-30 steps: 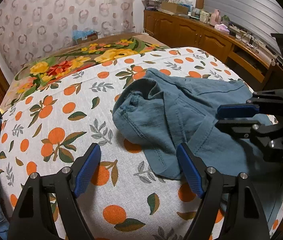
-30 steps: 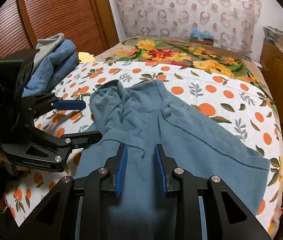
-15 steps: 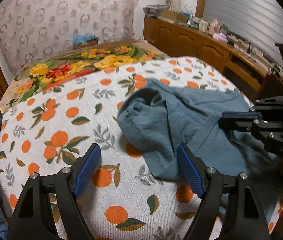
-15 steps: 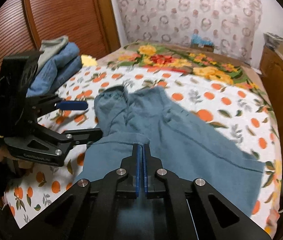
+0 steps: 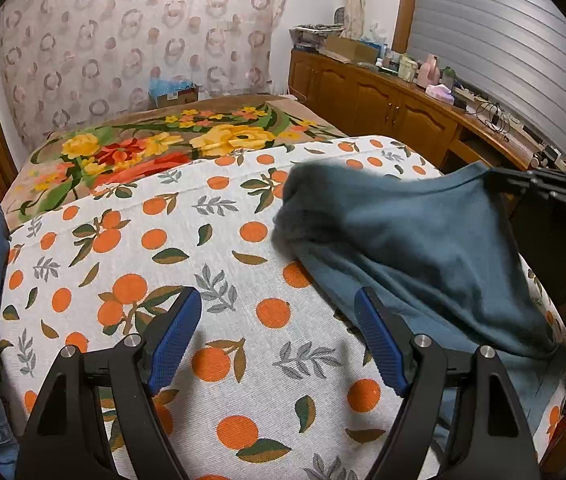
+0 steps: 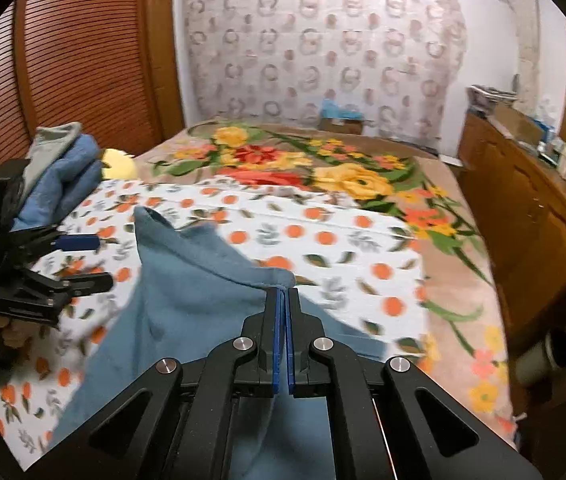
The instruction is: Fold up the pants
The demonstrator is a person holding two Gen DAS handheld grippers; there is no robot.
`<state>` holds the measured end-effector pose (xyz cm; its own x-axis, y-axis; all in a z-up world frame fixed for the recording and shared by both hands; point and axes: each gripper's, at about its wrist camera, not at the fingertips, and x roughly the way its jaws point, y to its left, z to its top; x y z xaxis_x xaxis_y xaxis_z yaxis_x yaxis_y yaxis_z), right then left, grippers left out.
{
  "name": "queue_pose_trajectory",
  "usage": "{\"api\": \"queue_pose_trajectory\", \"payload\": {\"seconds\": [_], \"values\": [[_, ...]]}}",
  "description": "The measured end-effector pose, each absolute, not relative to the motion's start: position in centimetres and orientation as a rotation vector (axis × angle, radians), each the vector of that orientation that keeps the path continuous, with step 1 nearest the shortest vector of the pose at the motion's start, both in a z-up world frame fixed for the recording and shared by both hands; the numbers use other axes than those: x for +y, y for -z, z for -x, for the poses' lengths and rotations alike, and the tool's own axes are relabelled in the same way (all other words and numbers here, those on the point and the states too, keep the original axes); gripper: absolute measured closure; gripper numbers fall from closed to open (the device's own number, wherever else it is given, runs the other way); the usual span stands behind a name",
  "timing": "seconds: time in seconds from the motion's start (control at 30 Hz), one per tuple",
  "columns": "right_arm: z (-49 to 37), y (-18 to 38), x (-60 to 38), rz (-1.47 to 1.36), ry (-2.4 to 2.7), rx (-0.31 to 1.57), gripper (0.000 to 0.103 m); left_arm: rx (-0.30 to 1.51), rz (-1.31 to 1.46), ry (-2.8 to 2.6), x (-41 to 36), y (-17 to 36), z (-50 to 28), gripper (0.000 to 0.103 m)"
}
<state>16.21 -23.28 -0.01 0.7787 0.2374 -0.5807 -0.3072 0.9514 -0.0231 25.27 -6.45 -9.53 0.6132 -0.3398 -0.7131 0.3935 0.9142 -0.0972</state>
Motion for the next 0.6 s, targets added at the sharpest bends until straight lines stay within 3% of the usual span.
{"api": "queue_pose_trajectory", "payload": {"seconds": [0.6], "values": [[-17.9, 1.2, -24.6, 0.113, -0.131, 0.646, 0.102, 0.825, -0.100, 0.405, -7.5, 10.0, -25.5, 0.023]]}}
